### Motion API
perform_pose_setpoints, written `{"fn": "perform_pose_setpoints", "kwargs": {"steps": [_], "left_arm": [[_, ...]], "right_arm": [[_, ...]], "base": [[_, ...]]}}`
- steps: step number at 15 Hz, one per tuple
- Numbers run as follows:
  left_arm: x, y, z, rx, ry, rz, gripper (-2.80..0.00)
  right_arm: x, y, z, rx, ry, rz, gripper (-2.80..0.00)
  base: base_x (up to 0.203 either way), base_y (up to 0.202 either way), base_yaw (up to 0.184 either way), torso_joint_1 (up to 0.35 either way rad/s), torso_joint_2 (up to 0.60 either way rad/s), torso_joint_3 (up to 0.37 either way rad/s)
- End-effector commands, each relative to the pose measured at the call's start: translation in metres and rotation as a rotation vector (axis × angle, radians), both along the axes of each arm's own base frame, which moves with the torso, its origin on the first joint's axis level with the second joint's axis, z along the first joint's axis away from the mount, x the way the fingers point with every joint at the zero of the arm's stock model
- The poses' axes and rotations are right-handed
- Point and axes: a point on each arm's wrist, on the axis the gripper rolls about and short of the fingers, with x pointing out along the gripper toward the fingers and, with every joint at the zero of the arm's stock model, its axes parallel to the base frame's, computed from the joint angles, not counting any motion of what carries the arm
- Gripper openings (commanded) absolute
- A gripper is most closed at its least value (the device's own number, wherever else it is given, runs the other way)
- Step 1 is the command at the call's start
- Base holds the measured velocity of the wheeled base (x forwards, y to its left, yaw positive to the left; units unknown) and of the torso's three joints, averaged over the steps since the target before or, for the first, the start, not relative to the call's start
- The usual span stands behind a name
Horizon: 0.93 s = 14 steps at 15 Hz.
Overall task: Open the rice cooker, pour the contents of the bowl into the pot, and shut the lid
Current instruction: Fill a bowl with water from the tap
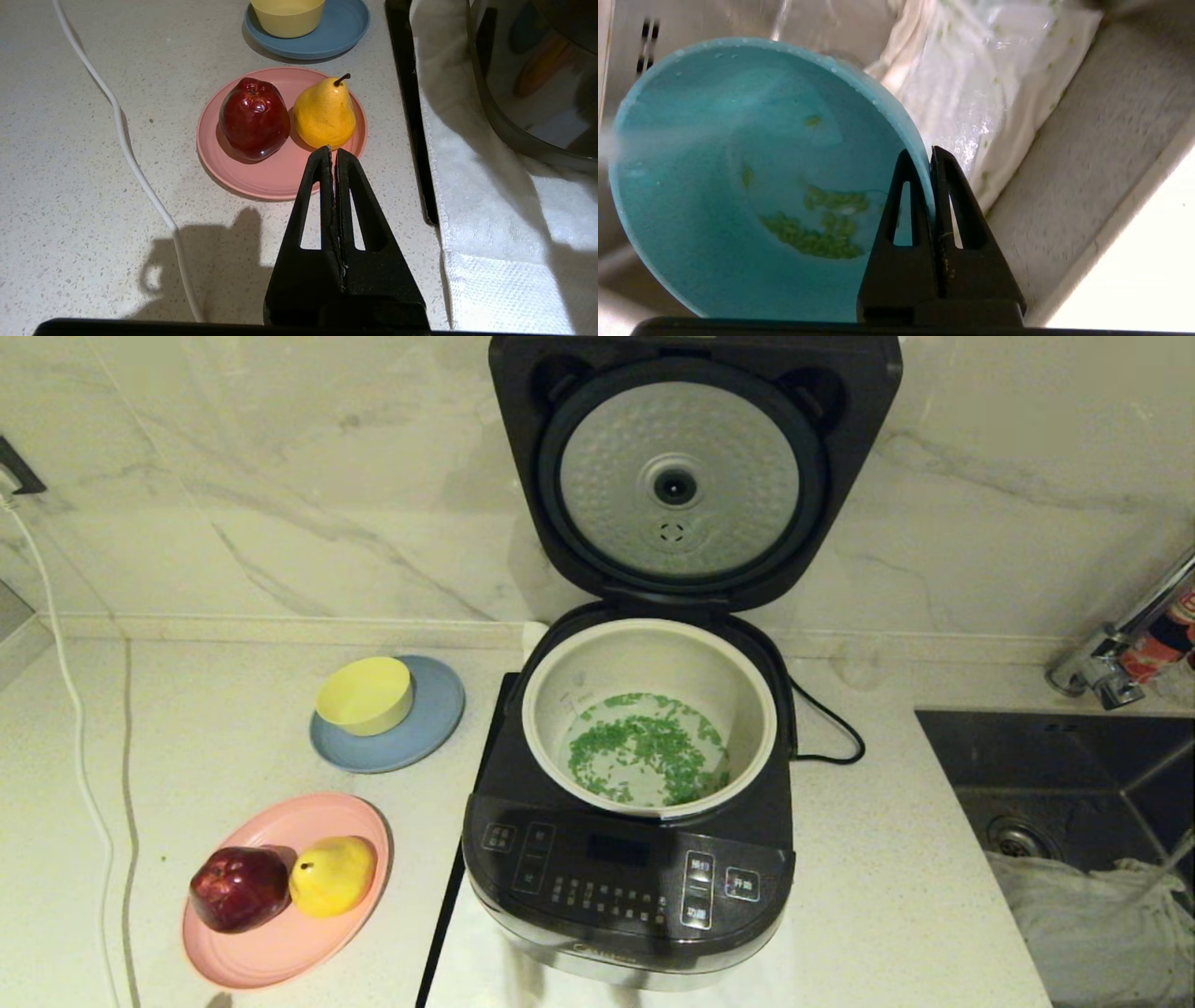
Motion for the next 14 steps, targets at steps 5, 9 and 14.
{"fn": "perform_pose_setpoints", "kwargs": {"steps": [5,9,14], "left_arm": [[0.001,0.000,-0.003,0.000,0.008,0.000,-2.80],[0.001,0.000,-0.003,-0.001,0.008,0.000,-2.80],[0.001,0.000,-0.003,0.000,0.008,0.000,-2.80]], "right_arm": [[0.023,-0.006,-0.012,-0.004,0.021,-0.012,-2.80],[0.019,0.003,-0.003,-0.010,0.015,-0.007,-2.80],[0.008,0.021,0.016,-0.032,0.003,0.006,-2.80]], "base": [[0.000,0.000,0.000,0.000,0.00,0.000],[0.000,0.000,0.000,0.000,0.00,0.000],[0.000,0.000,0.000,0.000,0.00,0.000]]}}
